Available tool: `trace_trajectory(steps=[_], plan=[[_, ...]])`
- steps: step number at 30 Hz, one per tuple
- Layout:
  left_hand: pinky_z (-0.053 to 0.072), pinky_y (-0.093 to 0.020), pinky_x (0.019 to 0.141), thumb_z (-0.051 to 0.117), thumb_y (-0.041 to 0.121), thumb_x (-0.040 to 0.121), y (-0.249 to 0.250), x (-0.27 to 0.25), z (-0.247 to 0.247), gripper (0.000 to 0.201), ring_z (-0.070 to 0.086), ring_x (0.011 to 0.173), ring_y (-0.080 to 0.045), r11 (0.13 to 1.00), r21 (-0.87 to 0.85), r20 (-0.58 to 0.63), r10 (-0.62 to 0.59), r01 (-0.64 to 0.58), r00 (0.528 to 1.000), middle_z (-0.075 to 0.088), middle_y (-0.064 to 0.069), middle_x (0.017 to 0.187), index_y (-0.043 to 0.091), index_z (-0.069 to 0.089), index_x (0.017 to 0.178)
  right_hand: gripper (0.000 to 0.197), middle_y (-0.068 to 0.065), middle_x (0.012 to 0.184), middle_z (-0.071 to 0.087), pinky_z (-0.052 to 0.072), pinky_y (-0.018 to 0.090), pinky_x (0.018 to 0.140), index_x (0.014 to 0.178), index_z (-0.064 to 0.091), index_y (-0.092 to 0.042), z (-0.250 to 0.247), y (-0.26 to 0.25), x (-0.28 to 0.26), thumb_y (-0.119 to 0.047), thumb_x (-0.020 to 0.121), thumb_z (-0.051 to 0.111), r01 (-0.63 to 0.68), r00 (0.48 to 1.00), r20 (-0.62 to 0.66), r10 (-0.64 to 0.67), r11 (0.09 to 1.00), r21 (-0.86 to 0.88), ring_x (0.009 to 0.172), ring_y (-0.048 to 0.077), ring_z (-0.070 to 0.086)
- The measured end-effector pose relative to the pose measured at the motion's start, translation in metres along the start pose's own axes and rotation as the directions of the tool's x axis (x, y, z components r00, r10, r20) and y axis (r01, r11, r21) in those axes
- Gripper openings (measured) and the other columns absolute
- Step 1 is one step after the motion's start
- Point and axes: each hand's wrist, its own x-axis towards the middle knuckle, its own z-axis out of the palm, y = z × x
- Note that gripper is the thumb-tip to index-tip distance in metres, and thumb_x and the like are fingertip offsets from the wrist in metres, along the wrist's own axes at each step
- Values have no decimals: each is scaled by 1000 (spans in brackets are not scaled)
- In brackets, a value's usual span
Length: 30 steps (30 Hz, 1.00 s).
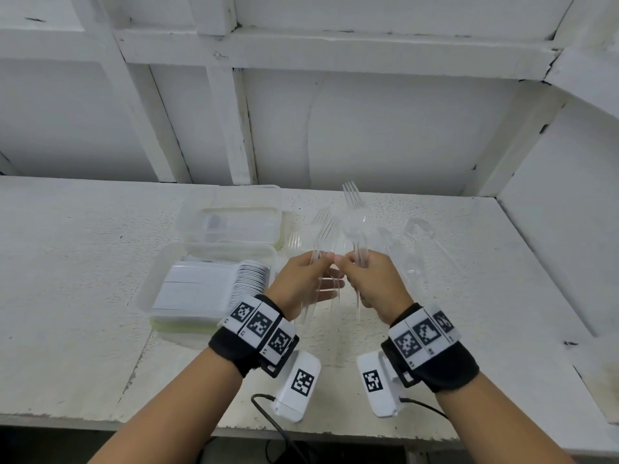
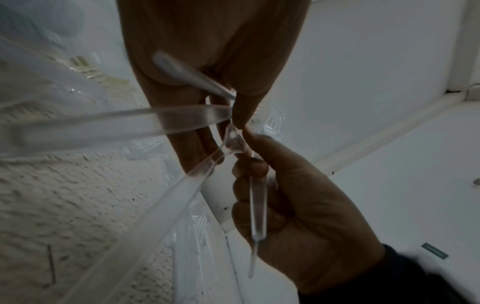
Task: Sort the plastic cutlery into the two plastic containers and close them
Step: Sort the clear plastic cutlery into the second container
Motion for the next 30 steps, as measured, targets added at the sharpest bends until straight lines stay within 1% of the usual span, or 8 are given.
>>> trace_trajectory(steps=[4, 8, 12, 15, 18, 21, 25, 30], plan=[[53, -35, 82, 46, 28, 98, -2, -2, -2, 24, 65, 84, -21, 999, 45, 35, -7, 5, 999, 63, -8, 89, 9, 60, 102, 22, 2, 55, 47, 25, 18, 34, 75, 52, -7, 1, -1, 3, -22, 89, 61, -21, 999, -47, 24, 997, 74, 36, 6, 33], [52, -31, 79, 44, 32, 98, -5, -6, -1, 22, 64, 80, -17, 989, 147, 113, -16, -1, 993, 65, -7, 89, 14, 55, 105, 20, 4, 58, 46, 23, 14, 31, 74, 47, -10, 0, -6, 8, -14, 92, 54, -78, 991, -82, 103, 961, 265, 30, 3, 31], [48, -22, 52, 41, 33, 98, -7, -11, 3, 24, 52, 49, -10, 972, 235, 161, -17, -22, 987, 53, -3, 70, 10, 48, 95, 25, 5, 56, 47, 22, 14, 31, 72, 44, -10, 2, -12, 11, -18, 92, 57, -66, 993, -71, 92, 948, 311, 28, 4, 31], [36, -19, 43, 40, 31, 99, -8, -10, 3, 23, 39, 42, -8, 973, 232, 176, -35, -7, 984, 45, 1, 59, 12, 46, 88, 25, 4, 55, 46, 21, 14, 31, 74, 50, -9, 1, -15, 9, -24, 94, 53, -43, 999, -7, 48, 950, 309, 28, 4, 30], [31, -17, 41, 42, 29, 99, -6, -12, 0, 19, 33, 41, -7, 989, 147, 158, -37, 14, 987, 40, 5, 52, 14, 51, 92, 13, 4, 59, 43, 21, 14, 32, 84, 56, -11, -6, -14, 9, -16, 95, 49, -33, 999, 24, 27, 963, 267, 30, 2, 30], [34, -17, 40, 43, 28, 98, -5, -12, -3, 21, 36, 40, -7, 993, 118, 157, -15, -4, 987, 42, 3, 52, 10, 53, 95, 2, 3, 63, 43, 24, 15, 33, 90, 55, -16, -9, -12, 10, -17, 92, 55, 12, 1000, 10, -14, 985, 172, 32, 0, 32], [36, -19, 41, 44, 30, 97, -6, -13, -3, 23, 39, 39, -7, 992, 123, 169, -8, -13, 986, 45, 2, 52, 9, 52, 92, 23, -1, 62, 44, 29, 17, 35, 101, 51, -18, -6, -10, 9, -28, 85, 65, 98, 995, -12, -98, 988, 118, 35, -1, 36], [40, -20, 42, 45, 32, 97, -7, -14, -4, 25, 42, 41, -8, 986, 164, 178, 4, -34, 984, 49, 1, 53, 9, 55, 97, 17, 1, 63, 44, 28, 15, 35, 91, 53, -16, -4, -12, 9, -30, 88, 61, 84, 996, -42, -78, 984, 157, 35, -1, 36]])
